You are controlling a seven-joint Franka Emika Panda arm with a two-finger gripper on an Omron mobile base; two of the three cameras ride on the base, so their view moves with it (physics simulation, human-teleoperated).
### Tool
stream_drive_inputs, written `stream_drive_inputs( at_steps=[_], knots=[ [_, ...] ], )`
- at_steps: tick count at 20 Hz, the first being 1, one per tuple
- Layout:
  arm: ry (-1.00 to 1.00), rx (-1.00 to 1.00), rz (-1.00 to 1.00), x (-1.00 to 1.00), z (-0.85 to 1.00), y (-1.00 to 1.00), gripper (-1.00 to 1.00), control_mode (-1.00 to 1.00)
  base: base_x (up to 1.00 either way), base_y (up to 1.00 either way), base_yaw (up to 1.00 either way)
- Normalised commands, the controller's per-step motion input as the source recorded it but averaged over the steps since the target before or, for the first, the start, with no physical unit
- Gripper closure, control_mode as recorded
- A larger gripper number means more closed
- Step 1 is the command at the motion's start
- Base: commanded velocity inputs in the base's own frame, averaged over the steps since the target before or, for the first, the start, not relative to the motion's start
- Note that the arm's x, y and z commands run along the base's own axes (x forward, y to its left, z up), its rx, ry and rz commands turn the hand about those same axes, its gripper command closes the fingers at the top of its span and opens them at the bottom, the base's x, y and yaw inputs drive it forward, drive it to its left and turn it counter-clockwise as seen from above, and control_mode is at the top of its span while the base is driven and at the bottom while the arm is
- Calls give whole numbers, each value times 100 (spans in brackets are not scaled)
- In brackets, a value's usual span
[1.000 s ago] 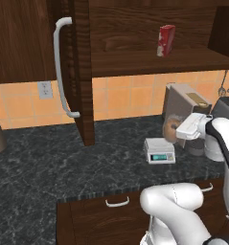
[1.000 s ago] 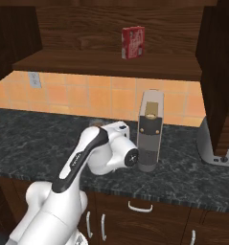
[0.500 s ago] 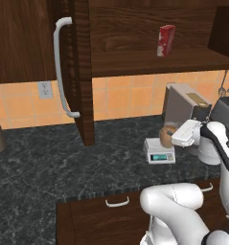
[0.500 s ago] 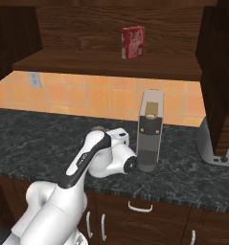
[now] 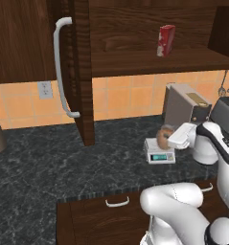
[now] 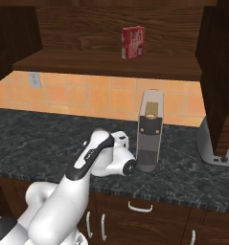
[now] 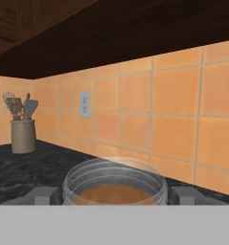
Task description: Pick the honey bottle and place it on the digital scale for weighing, and close the cabinet.
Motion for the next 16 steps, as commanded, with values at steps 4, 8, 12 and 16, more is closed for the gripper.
stream_drive_inputs(
  at_steps=[4, 8, 12, 16],
  knots=[
    [-1, 0, 0, 34, -9, -1, 100, -100, 0, 0, 0],
    [0, 0, 0, 32, -7, -1, 100, -100, 0, 0, 0],
    [-4, 0, 0, 30, -22, -6, 100, -100, 0, 0, 0],
    [0, 0, 0, 21, -19, -10, 100, -100, 0, 0, 0]
  ],
)
